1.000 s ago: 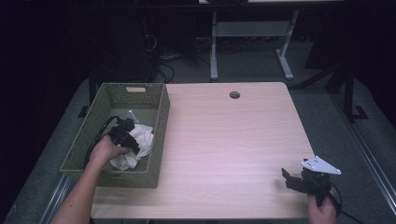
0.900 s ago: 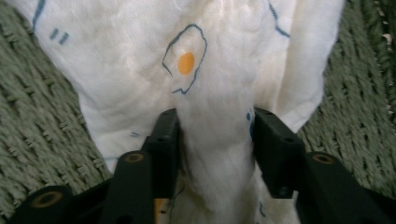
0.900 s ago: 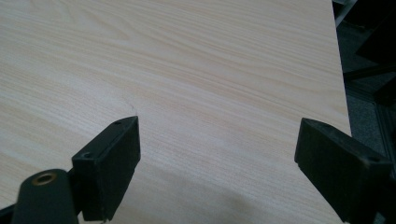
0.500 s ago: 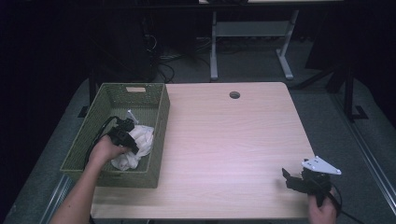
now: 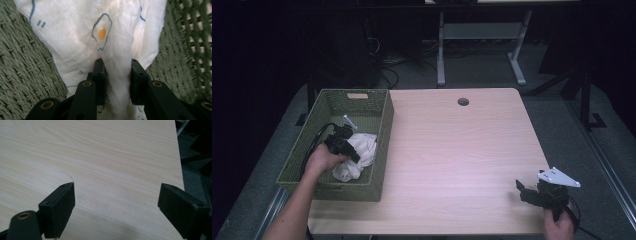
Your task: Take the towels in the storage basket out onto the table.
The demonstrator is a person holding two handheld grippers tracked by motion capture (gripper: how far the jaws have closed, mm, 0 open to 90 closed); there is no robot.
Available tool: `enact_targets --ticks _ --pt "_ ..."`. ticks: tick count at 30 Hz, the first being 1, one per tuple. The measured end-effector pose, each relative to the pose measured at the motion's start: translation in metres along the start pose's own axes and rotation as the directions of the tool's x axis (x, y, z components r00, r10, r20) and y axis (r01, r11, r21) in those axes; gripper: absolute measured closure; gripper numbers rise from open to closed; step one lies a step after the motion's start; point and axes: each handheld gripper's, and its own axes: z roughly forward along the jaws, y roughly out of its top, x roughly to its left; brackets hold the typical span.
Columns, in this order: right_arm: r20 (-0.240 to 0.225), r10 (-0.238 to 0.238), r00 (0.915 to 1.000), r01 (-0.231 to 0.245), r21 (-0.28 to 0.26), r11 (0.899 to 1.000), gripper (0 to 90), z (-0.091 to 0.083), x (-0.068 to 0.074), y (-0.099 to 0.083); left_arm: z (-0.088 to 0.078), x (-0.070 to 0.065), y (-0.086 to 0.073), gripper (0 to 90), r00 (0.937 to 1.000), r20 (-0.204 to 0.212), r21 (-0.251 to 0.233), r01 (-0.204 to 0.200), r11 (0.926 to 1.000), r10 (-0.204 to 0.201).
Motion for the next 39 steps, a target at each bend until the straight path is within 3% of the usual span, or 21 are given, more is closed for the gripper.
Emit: enact_targets --ticks 2,8,16,26,30,32,39 --pt "0.001 0.004 1.0 -0.004 -0.001 1.0 13.9 -0.001 0.0 0.0 -0.005 0.002 -0.002 70.4 0.9996 0.026 -0.026 0.011 0.9996 -0.01" --pt "0.006 0.006 1.0 -0.006 -0.003 1.0 13.9 -0.001 0.0 0.001 -0.016 0.006 -0.007 70.4 0.9992 0.038 -0.077 0.018 0.9969 -0.015" --pt "0.012 0.008 0.9999 -0.008 -0.003 1.0 13.9 -0.002 0.001 0.002 -0.027 0.009 -0.012 70.4 0.9943 0.103 -0.132 0.04 0.9905 -0.027" --pt "0.016 0.015 0.9998 -0.015 -0.01 1.0 13.9 -0.003 0.001 0.002 -0.044 0.004 -0.014 70.3 0.9949 0.101 -0.163 0.012 0.9865 0.004" --pt "0.018 0.008 0.9998 -0.008 -0.013 1.0 13.9 -0.004 0.001 0.002 -0.053 0.002 -0.017 70.3 0.9925 0.122 -0.195 0.014 0.9807 0.01" --pt "0.02 0.008 0.9998 -0.008 -0.014 1.0 13.9 -0.003 0.002 0.003 -0.057 0.0 -0.018 70.3 0.9913 0.131 -0.224 0.021 0.9743 0.009" --pt "0.018 0.009 0.9998 -0.008 -0.012 1.0 13.9 -0.003 0.002 0.003 -0.072 -0.005 -0.017 70.3 0.9887 0.145 -0.265 0.005 0.9643 0.035"
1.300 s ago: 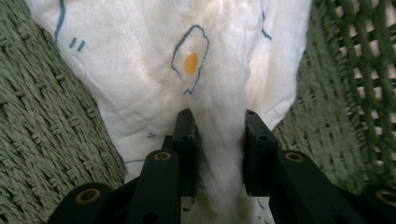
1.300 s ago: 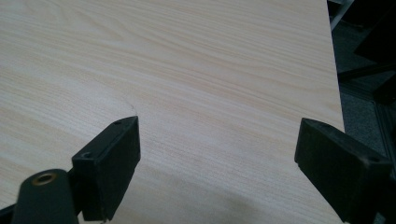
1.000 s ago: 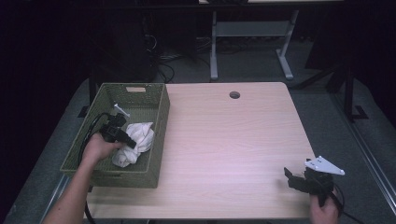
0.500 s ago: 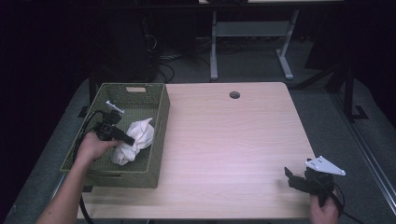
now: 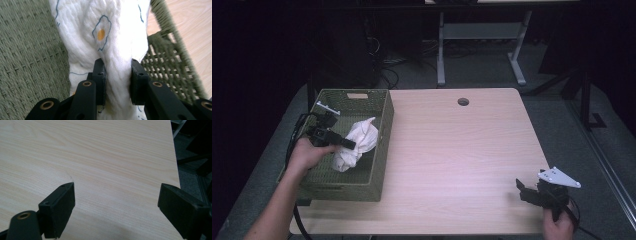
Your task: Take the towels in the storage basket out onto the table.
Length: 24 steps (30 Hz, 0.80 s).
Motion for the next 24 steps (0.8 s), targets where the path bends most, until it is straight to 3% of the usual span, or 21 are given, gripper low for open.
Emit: enact_targets --ticks 6,15,19,24 --pt "0.003 0.001 1.0 -0.001 0.001 1.0 13.9 0.0 -0.002 -0.001 -0.015 -0.003 0.002 70.2 1.0 -0.001 -0.056 -0.003 0.9984 0.003" --pt "0.004 -0.002 1.0 0.002 0.001 1.0 13.9 0.0 -0.001 0.0 -0.034 -0.004 0.0 70.1 0.9984 0.054 -0.114 0.022 0.9932 -0.016" --pt "0.004 -0.002 1.0 0.002 0.0 1.0 13.9 0.0 -0.001 0.0 -0.044 -0.006 0.002 70.0 0.995 0.096 -0.165 0.045 0.9853 -0.03" --pt "0.004 -0.002 1.0 0.002 0.001 1.0 13.9 0.0 -0.001 0.0 -0.048 -0.011 0.005 70.1 0.9947 0.102 -0.179 0.035 0.9833 -0.017"
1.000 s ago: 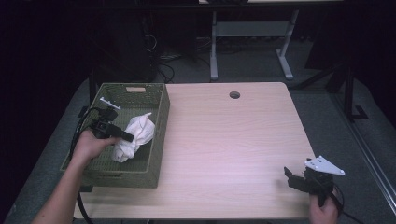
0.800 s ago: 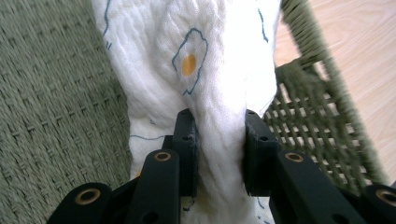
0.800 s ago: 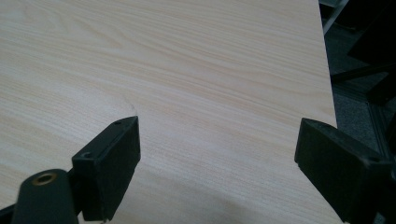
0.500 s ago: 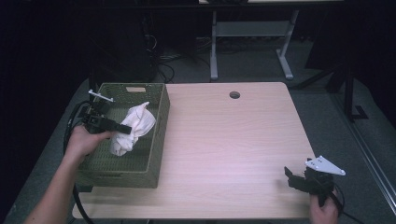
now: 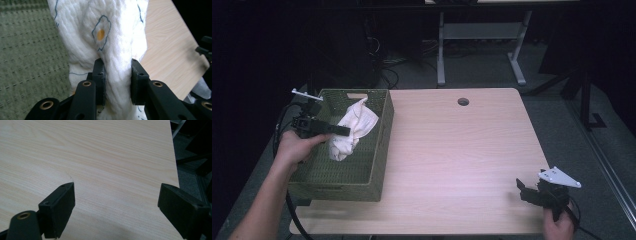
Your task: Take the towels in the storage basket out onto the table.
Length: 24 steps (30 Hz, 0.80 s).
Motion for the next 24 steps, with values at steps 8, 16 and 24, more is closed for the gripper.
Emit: enact_targets --ticks 8,16,24 --pt "-0.003 0.0 1.0 0.0 -0.001 1.0 13.9 0.0 0.0 0.0 0.001 -0.014 0.008 70.1 0.9994 0.025 -0.012 -0.022 0.9997 0.023" --pt "-0.005 0.0 1.0 0.0 -0.003 1.0 13.9 0.0 0.0 0.0 0.006 -0.028 0.016 70.0 0.9982 0.041 -0.013 -0.044 0.999 0.044" --pt "-0.007 -0.004 1.0 0.004 -0.005 1.0 13.9 -0.001 0.0 0.001 0.01 -0.042 0.024 70.0 0.996 0.057 -0.019 -0.068 0.9975 0.069"
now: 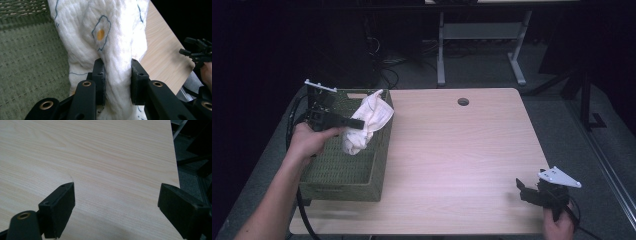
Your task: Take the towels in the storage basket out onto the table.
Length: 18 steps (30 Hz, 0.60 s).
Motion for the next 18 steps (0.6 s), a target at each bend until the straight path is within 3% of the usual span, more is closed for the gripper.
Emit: enact_targets --ticks 10,18 --pt "0.0 0.001 1.0 -0.001 -0.002 1.0 13.9 -0.001 -0.001 0.0 0.022 -0.022 0.009 70.0 0.9979 0.039 0.025 -0.053 0.9983 0.052" --pt "-0.001 0.007 1.0 -0.007 -0.012 1.0 13.9 -0.003 -0.001 0.001 0.041 -0.037 0.018 69.8 0.9956 0.061 0.041 -0.074 0.9964 0.071"
